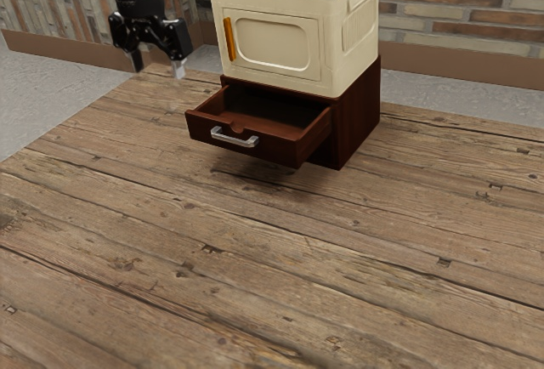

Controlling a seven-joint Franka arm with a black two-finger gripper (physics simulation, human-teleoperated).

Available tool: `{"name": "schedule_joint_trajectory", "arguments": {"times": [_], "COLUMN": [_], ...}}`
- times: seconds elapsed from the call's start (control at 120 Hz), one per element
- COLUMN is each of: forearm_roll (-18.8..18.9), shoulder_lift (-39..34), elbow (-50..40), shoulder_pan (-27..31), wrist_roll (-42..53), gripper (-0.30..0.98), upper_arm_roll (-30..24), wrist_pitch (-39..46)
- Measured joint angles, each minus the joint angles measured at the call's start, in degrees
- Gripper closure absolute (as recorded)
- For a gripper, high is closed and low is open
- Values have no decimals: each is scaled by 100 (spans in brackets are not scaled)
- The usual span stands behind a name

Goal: Push the drawer handle with one arm to close the drawer

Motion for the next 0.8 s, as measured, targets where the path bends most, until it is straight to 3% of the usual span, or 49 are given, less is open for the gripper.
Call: {"name": "schedule_joint_trajectory", "arguments": {"times": [0.217, 0.308, 0.45, 0.617, 0.717, 0.8], "forearm_roll": [42, 53, -83, -141, 35, 173], "shoulder_lift": [3, -185, -953, -1264, -1268, -1738], "elbow": [53, 821, 1127, 1136, 798, -502], "shoulder_pan": [9, 32, 352, 61, -19, 109], "wrist_roll": [-171, -237, -637, -1198, -1537, -1788], "gripper": [0, 0, 0, 0, 0, 0], "upper_arm_roll": [-10, -69, -655, -1035, -1336, -1405], "wrist_pitch": [-274, -534, -1170, -1895, -2037, -1748]}}
